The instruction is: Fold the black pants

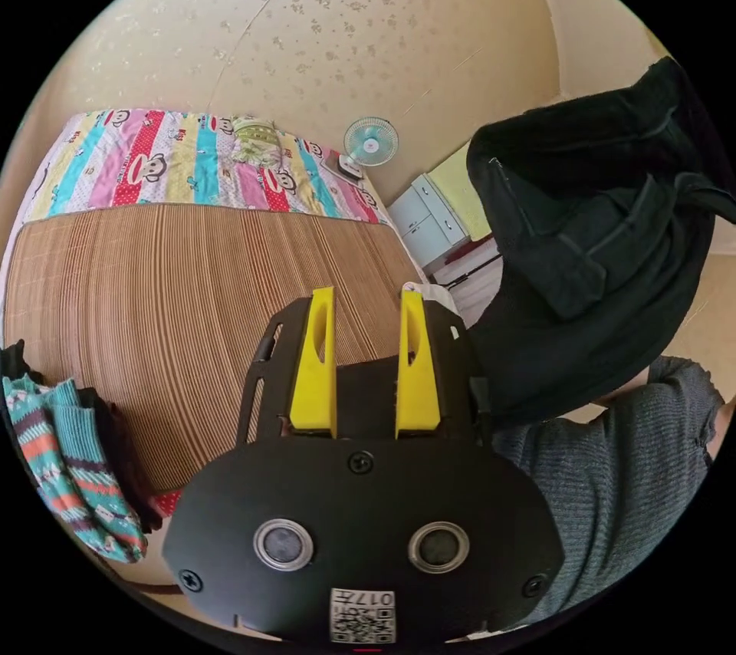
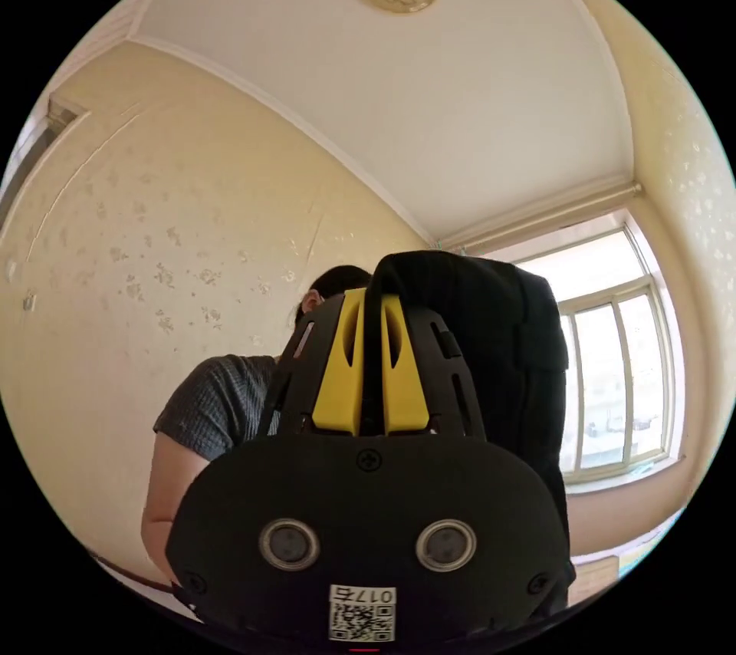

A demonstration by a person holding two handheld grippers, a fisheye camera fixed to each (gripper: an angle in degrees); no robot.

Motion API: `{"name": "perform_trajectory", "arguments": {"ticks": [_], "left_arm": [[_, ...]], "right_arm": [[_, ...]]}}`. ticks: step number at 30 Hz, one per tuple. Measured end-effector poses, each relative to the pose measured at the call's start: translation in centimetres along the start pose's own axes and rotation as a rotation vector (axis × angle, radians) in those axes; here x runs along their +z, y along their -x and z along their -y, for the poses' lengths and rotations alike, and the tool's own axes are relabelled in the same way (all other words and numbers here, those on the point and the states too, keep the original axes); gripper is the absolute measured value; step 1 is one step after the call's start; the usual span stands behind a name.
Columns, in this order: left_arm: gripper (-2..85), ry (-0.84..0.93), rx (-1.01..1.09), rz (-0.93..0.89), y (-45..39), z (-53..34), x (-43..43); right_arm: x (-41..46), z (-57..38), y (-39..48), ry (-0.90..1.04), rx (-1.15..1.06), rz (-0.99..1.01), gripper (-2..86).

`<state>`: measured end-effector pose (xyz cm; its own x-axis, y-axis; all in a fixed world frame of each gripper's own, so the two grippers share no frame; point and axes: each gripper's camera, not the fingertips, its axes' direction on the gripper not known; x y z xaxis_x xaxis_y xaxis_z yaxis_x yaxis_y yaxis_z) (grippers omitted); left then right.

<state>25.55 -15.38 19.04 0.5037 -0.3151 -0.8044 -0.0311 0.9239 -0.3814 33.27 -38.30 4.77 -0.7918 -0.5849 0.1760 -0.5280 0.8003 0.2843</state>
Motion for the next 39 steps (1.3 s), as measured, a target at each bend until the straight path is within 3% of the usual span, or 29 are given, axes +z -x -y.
{"name": "perform_trajectory", "arguments": {"ticks": [3, 7, 11, 18, 22, 25, 27, 31, 35, 39], "left_arm": [[13.5, -0.017, 0.043, -0.202, -0.6, 1.1, 0.1], [17.2, -0.218, 0.163, -0.393, -2.8, 2.5, -2.7], [19.3, -0.321, 0.256, -0.356, -4.8, 4.5, -5.3], [21.2, -0.403, 0.691, -0.235, -15.0, 5.5, -13.3], [15.6, -0.435, 0.91, -0.233, -20.6, 3.7, -18.9], [10.1, -0.495, 0.927, -0.253, -22.8, 2.0, -21.9], [6.5, -0.543, 0.856, -0.362, -22.4, 1.6, -24.0], [3.5, -0.776, 0.654, -0.566, -20.1, -0.4, -29.8], [3.4, -0.836, 0.671, -0.343, -23.0, -2.8, -33.3], [2.9, -0.814, 0.686, -0.064, -28.7, -4.8, -33.0]], "right_arm": [[-0.3, 1.7, 0.4, -0.051, -0.056, 0.111, 1.0], [0.4, 2.3, -0.1, -0.107, -0.057, 0.207, 0.8], [3.1, 2.3, 0.0, -0.102, -0.075, 0.289, 0.7], [5.7, 3.6, 1.2, -0.024, -0.127, 0.26, 0.4], [4.1, 3.6, 1.7, -0.047, -0.16, 0.2, 0.2], [1.6, 2.6, 1.6, -0.114, -0.182, 0.172, 0.2], [-0.1, 1.9, 1.7, -0.139, -0.186, 0.12, 0.1], [-3.9, 0.2, 3.1, -0.063, -0.055, -0.264, 0.0], [-4.8, -2.7, 4.4, 0.072, 0.151, -0.745, 0.2], [-4.4, -6.6, 3.3, 0.178, 0.296, -0.967, 0.4]]}}
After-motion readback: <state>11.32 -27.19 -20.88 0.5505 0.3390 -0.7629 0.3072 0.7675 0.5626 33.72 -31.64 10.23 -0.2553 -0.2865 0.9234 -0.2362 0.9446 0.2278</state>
